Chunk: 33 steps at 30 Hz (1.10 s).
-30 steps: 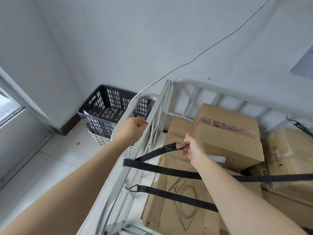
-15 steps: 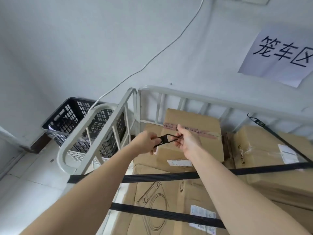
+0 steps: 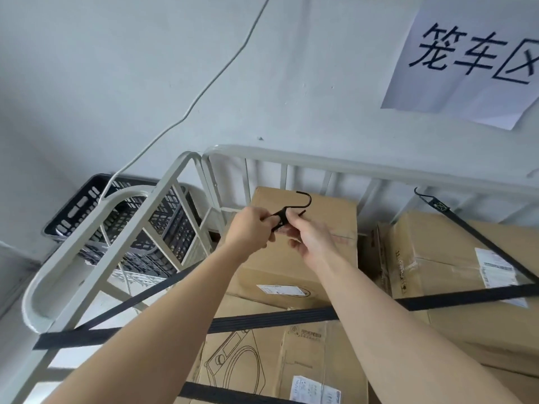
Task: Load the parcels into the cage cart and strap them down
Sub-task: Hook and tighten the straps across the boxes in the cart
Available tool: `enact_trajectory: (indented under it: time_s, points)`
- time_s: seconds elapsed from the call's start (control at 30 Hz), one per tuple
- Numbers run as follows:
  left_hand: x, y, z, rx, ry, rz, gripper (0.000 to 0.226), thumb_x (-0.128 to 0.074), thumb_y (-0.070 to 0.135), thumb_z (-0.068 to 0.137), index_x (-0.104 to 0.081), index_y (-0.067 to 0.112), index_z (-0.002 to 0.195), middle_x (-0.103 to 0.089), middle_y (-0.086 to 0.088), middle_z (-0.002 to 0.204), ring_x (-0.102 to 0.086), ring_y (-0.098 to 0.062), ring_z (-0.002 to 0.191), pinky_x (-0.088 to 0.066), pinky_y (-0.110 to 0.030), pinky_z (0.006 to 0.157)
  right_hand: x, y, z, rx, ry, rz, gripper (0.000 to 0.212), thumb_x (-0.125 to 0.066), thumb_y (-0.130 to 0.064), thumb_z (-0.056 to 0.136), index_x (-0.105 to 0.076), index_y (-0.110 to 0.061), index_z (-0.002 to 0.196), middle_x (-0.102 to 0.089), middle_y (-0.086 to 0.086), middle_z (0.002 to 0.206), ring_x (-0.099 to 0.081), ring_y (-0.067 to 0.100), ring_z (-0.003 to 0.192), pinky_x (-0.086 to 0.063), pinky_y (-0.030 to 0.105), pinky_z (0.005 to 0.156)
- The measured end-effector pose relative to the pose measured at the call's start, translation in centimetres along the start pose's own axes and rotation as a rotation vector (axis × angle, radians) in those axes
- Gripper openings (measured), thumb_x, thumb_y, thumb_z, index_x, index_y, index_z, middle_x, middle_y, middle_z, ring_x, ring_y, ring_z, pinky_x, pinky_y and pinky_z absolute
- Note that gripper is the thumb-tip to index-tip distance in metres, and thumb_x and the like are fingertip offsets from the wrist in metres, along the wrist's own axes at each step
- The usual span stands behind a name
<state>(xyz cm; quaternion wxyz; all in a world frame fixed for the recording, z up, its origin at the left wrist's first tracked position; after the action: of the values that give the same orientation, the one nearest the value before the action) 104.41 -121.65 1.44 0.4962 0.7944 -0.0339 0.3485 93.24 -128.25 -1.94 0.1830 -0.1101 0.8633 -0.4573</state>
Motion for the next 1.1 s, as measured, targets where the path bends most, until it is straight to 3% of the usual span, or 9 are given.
enact_trajectory:
  time_s: [0.23, 0.33, 0.4, 0.53, 0.63, 0.8, 0.97, 1.1]
  points:
    - [-3.7, 2.1, 4.9, 0.025, -0.019, -0.001, 0.031, -0.055, 0.027, 0.095, -0.065, 0.009, 0.071, -0.067, -0.013, 0.062, -0.054, -0.021, 0.051, -0.042, -0.029, 0.057, 2.6, -1.1, 3.9, 0.019, 0.121, -0.007, 0.019, -0.068, -0.025, 0.09, -0.068, -0.015, 0.074, -0.066, 0.0, 0.064, -0.056, 0.014, 0.058, -0.035, 0.025, 0.053]
    - [-5.1, 2.3, 6.9, 0.001, -0.079, -0.004, 0.031, -0.053, 0.024, 0.097, -0.064, 0.007, 0.074, -0.065, -0.005, 0.058, -0.053, -0.014, 0.043, -0.041, -0.023, 0.052, 3.4, -1.2, 6.0, -0.011, 0.178, 0.021, 0.019, -0.065, -0.024, 0.092, -0.066, -0.014, 0.076, -0.065, 0.0, 0.062, -0.061, 0.016, 0.058, -0.047, 0.027, 0.056]
    - [-5.3, 1.6, 8.0, 0.001, -0.157, 0.014, 0.029, -0.052, 0.022, 0.097, -0.063, 0.01, 0.073, -0.062, 0.003, 0.054, -0.052, -0.011, 0.04, -0.041, -0.022, 0.05, 4.0, -1.1, 7.5, -0.052, 0.213, 0.046, 0.021, -0.067, -0.025, 0.091, -0.065, -0.012, 0.074, -0.064, 0.005, 0.068, -0.061, 0.02, 0.062, -0.054, 0.034, 0.065]
    - [-5.1, -1.7, 9.7, 0.06, -0.388, 0.031, 0.024, -0.057, 0.018, 0.093, -0.068, 0.013, 0.072, -0.06, 0.0, 0.055, -0.048, -0.016, 0.044, -0.039, -0.026, 0.049, 6.0, -1.2, 10.9, -0.087, 0.323, 0.114, 0.024, -0.067, -0.023, 0.092, -0.06, -0.011, 0.072, -0.06, 0.004, 0.065, -0.053, 0.013, 0.046, -0.043, 0.026, 0.048]
    - [-6.2, -1.7, 11.3, 0.099, -0.333, -0.057, 0.028, -0.056, 0.017, 0.094, -0.07, 0.013, 0.071, -0.052, 0.004, 0.048, -0.039, -0.013, 0.04, -0.029, -0.021, 0.043, 6.9, -1.4, 13.3, -0.09, 0.336, 0.15, 0.023, -0.062, -0.022, 0.095, -0.06, -0.008, 0.076, -0.063, 0.008, 0.067, -0.058, 0.017, 0.048, -0.038, 0.025, 0.044]
    - [-10.5, 1.1, 14.7, 0.075, -0.247, -0.057, 0.027, -0.052, 0.02, 0.097, -0.07, 0.012, 0.079, -0.053, 0.003, 0.055, -0.037, -0.01, 0.042, -0.028, -0.021, 0.043, 9.3, -3.3, 17.0, -0.096, 0.449, 0.204, 0.025, -0.061, -0.021, 0.095, -0.058, -0.005, 0.077, -0.064, 0.01, 0.07, -0.06, 0.019, 0.054, -0.044, 0.018, 0.035]
    - [-12.7, 1.2, 17.9, 0.102, -0.184, -0.053, 0.027, -0.052, 0.021, 0.097, -0.068, 0.014, 0.076, -0.053, 0.001, 0.056, -0.036, -0.01, 0.04, -0.027, -0.019, 0.041, 10.2, -3.4, 20.4, -0.147, 0.468, 0.123, 0.027, -0.063, -0.021, 0.094, -0.055, -0.007, 0.073, -0.062, 0.008, 0.07, -0.058, 0.017, 0.048, -0.046, 0.021, 0.037]
    - [-13.7, 1.3, 19.9, 0.131, -0.158, -0.084, 0.028, -0.051, 0.022, 0.097, -0.068, 0.013, 0.077, -0.053, 0.0, 0.058, -0.038, -0.01, 0.043, -0.027, -0.02, 0.042, 10.3, -4.0, 22.6, -0.158, 0.483, 0.068, 0.028, -0.063, -0.019, 0.094, -0.053, -0.004, 0.073, -0.058, 0.009, 0.066, -0.054, 0.016, 0.033, -0.05, 0.027, 0.044]
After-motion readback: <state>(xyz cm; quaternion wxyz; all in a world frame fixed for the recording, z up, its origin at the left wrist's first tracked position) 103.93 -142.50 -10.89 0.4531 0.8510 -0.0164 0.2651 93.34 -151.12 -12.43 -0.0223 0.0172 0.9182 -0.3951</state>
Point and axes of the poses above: each hand's wrist, its own z-axis towards the middle knuckle, its own x-axis out of the back of the hand, y = z × x, the point moved 3 cm from there along z, towards the middle knuckle
